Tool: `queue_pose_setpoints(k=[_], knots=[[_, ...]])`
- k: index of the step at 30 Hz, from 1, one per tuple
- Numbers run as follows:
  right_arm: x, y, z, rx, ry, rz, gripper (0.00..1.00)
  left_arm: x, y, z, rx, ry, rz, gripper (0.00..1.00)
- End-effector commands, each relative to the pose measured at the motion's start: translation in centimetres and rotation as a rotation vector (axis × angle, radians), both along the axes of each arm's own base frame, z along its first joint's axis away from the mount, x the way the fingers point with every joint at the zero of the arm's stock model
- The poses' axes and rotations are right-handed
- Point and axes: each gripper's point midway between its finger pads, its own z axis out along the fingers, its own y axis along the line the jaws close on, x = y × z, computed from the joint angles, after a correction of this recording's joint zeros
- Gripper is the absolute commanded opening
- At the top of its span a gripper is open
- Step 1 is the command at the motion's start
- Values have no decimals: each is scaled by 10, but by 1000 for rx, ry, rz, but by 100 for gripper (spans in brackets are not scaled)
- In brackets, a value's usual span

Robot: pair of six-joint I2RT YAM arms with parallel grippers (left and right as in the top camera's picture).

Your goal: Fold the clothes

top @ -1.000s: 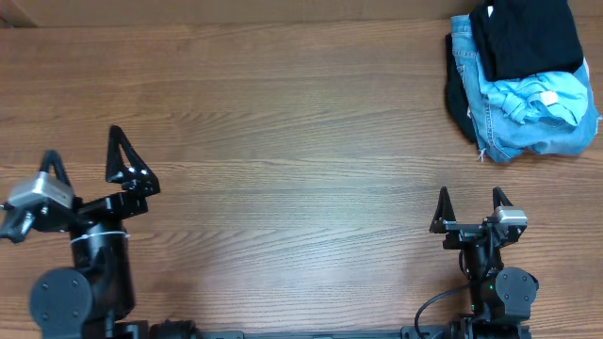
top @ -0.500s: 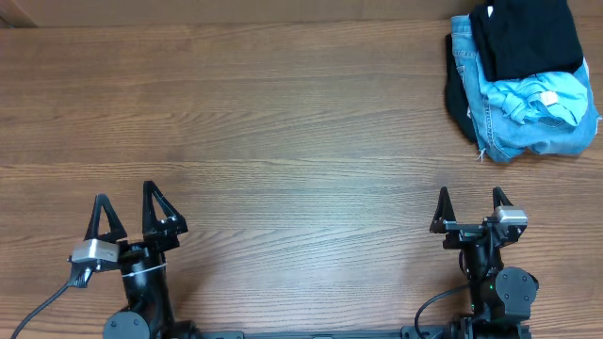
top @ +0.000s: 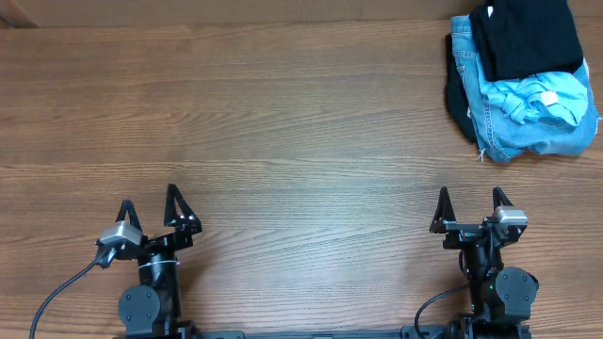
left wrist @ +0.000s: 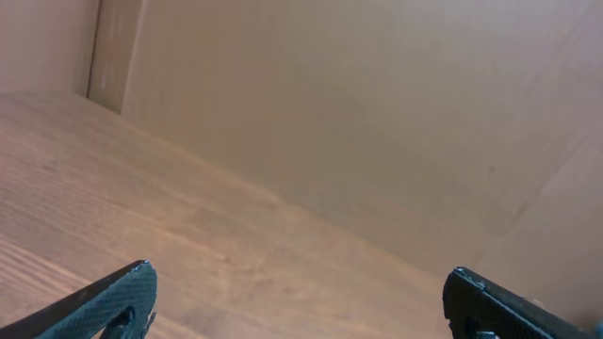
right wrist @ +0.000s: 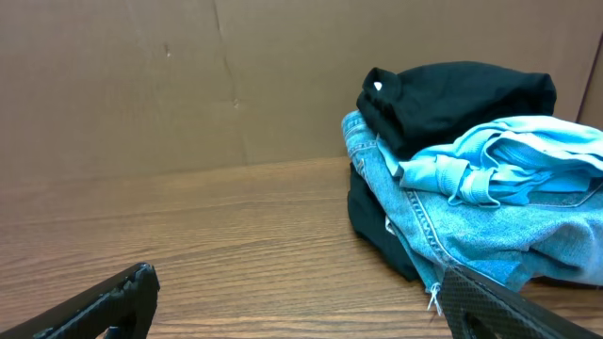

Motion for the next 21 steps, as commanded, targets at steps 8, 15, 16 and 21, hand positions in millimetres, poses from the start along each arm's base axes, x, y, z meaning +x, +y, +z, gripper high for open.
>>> queue_pose_setpoints(k=[8, 15, 16, 21], knots=[[0, 0, -2, 3, -3, -3, 100, 4, -27, -27, 482, 152, -137, 100], [0, 0, -2, 3, -3, -3, 100, 3, -24, -44, 471, 225, -132, 100], [0, 0, -2, 3, -3, -3, 100, 3, -24, -43, 471, 223, -133, 100], [0, 0, -2, 3, -3, -3, 100, 3, -24, -43, 471, 223, -133, 100]])
